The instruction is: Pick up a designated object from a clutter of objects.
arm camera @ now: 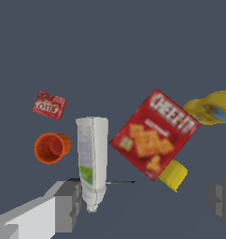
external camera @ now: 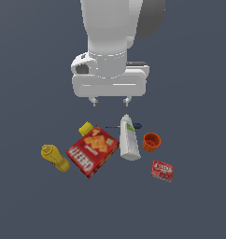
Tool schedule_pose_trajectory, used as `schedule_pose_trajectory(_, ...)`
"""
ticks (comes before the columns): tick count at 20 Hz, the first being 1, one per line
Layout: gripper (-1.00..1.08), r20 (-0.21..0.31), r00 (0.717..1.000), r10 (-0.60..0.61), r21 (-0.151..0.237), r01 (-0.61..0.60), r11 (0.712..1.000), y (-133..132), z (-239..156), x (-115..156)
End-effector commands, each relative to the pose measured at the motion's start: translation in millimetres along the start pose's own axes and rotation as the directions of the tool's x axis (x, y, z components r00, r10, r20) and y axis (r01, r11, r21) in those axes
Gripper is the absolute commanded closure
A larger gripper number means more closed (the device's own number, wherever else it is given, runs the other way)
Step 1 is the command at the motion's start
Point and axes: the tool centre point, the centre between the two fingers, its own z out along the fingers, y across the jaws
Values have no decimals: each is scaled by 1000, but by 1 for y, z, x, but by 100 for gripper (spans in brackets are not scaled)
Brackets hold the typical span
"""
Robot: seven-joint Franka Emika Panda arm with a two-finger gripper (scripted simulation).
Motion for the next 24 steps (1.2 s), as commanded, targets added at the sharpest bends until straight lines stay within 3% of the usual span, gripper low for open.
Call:
schedule_pose_trajectory(1, -92, 0, 1000, 0, 0, 0, 1000, 0, 0, 0)
schedule_pose_trajectory(11, -92, 15, 998, -64, 18, 64, 998, -40, 1, -5)
schedule_pose_trajectory(24, -92, 16, 993, -114, 17, 113, 993, -25, 18, -6)
